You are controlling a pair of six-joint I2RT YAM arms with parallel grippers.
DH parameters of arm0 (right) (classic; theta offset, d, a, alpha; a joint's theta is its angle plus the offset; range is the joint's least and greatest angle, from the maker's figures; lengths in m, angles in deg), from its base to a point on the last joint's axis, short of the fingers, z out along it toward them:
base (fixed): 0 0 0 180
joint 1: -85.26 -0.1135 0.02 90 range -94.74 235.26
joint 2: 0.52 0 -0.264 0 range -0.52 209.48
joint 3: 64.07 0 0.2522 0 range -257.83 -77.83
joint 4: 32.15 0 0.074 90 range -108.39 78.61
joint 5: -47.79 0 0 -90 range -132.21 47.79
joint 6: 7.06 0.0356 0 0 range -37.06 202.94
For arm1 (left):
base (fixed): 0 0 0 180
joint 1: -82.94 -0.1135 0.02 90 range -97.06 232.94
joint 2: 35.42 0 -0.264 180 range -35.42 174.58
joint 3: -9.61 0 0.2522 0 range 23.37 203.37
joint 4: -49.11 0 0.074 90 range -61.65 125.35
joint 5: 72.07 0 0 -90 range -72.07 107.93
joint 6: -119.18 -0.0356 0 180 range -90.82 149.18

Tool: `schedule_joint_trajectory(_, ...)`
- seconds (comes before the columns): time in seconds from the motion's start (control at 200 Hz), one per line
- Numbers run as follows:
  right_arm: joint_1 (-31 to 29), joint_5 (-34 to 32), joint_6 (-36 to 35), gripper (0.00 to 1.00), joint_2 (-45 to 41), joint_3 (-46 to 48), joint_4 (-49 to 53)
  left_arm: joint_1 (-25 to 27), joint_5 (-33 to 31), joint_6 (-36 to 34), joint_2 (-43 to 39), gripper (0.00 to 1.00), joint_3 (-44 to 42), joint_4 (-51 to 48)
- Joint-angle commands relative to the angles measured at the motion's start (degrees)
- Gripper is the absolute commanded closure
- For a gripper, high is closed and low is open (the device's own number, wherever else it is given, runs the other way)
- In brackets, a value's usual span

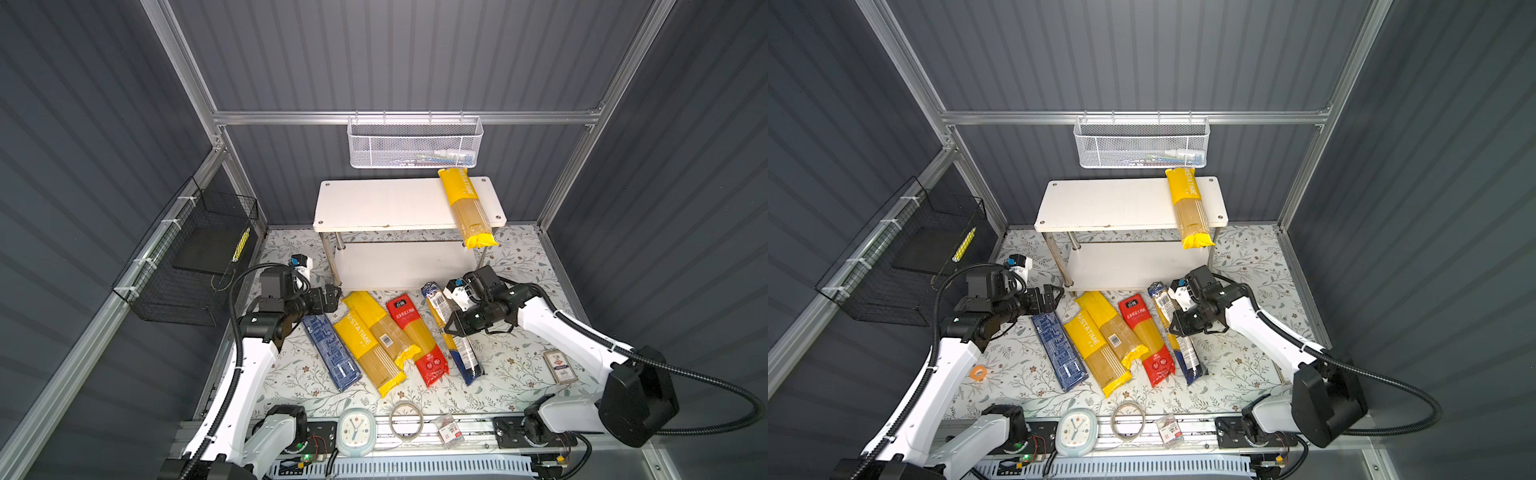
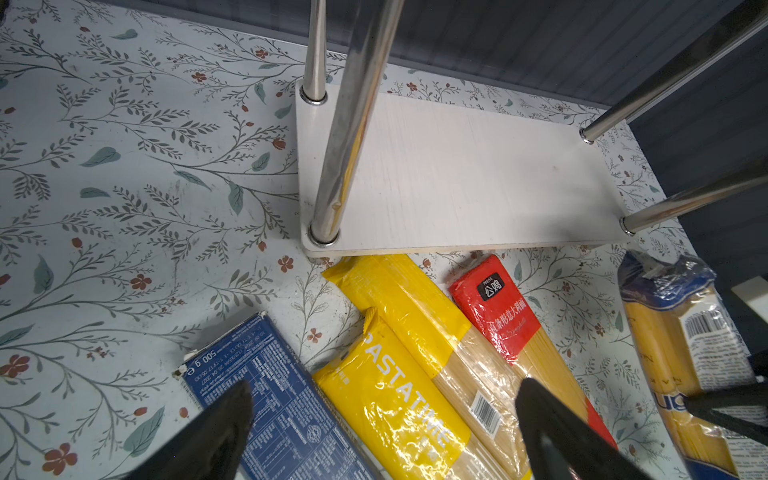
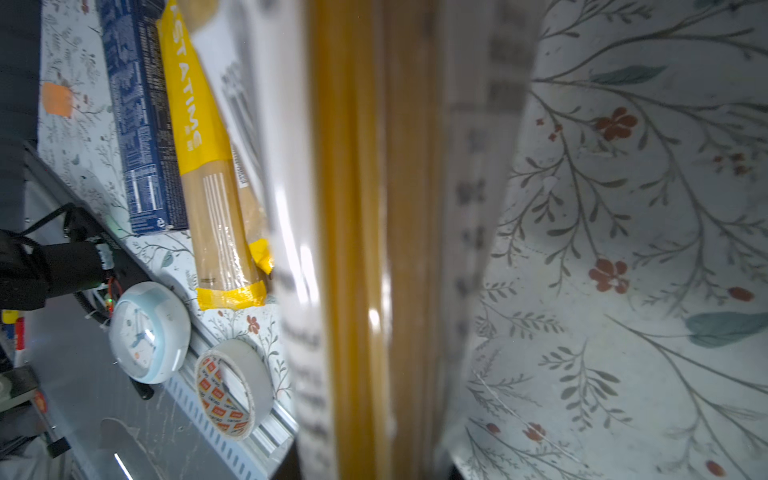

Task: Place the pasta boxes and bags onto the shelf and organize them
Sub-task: 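Lift the clear spaghetti bag upright with the right gripper, then carry the clear bag up over the top shelf with the right gripper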

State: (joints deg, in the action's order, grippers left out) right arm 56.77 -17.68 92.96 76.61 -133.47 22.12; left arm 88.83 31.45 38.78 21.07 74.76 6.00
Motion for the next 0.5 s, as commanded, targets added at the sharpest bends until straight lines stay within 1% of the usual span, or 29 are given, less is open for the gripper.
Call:
schedule_joint_trajectory(0.0,-0.9,8.2,4.8,0.81,-3.4,0.7,-1.8,-0.2,0.0,-0.7,-0.2,0.00,1.1,-1.4)
schedule_joint_trajectory(0.18,-3.5,10.4,7.9,0.79,-7.8,-1.1,-0.4,-0.2,0.2,-0.6,-0.2,0.00,1.0,-1.3)
schedule_joint_trajectory(0.395,-8.4,12.4,10.6,0.78,-9.9,-7.1,1.7,-0.2,0.2,-0.6,-0.1,0.00,1.1,-1.3)
schedule_joint_trajectory(0.495,-9.6,12.8,11.4,0.78,-10.2,-10.7,1.9,-0.3,0.2,-0.7,-0.1,0.00,1.1,-1.3)
